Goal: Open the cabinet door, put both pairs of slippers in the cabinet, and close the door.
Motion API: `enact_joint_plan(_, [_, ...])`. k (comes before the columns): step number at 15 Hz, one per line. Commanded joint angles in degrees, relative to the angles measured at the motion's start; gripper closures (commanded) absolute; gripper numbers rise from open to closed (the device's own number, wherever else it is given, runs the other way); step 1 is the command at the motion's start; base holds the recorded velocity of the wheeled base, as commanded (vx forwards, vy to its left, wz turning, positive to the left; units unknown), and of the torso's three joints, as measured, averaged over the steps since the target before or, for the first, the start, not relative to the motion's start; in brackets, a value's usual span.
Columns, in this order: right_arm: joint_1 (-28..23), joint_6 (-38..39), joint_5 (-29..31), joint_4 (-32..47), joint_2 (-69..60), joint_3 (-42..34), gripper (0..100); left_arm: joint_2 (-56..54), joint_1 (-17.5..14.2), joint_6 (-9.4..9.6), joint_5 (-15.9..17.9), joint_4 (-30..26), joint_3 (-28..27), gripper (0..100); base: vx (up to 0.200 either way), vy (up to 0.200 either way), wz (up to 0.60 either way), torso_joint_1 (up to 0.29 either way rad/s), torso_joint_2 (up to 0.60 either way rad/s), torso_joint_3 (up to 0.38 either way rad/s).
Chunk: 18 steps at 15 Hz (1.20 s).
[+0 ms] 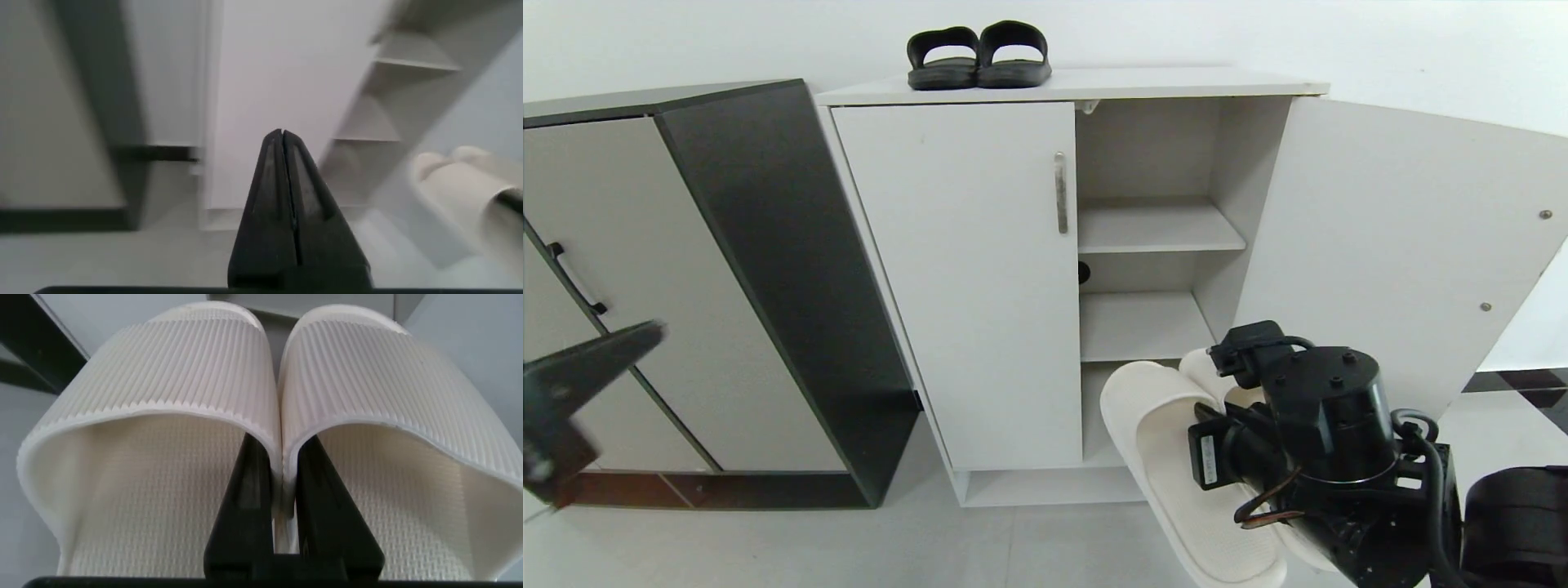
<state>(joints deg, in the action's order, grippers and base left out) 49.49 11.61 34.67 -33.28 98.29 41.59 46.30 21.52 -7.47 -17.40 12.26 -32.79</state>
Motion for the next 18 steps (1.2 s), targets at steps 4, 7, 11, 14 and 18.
enact_joint_plan(4, [-0.1,-0.09,-0.39,-0.03,2.34,0.07,100,-46.3,-21.52,4.22,-0.36,-22.2,24.09,100,0.0,0.0,0.0,0.0,0.0,0.0])
enact_joint_plan(7, [-0.01,-0.09,-0.66,-2.23,2.52,-1.08,100,-46.3,-21.52,4.57,16.78,-9.1,32.79,100,0.0,0.0,0.0,0.0,0.0,0.0])
enact_joint_plan(11, [1.13,-0.36,-0.66,-3.55,2.69,-1.34,100,-46.3,-21.52,10.72,18.8,-13.76,32.62,100,0.0,0.0,0.0,0.0,0.0,0.0])
enact_joint_plan(14, [2.01,-0.36,-0.48,-3.99,2.52,-1.87,100,-46.21,-21.52,9.23,17.13,-12.44,32.79,100,0.0,0.0,0.0,0.0,0.0,0.0])
enact_joint_plan(18, [2.01,-0.44,-0.3,-4.86,4.19,-1.34,100,-46.3,-21.52,6.15,17.13,-12.26,32.79,100,0.0,0.0,0.0,0.0,0.0,0.0])
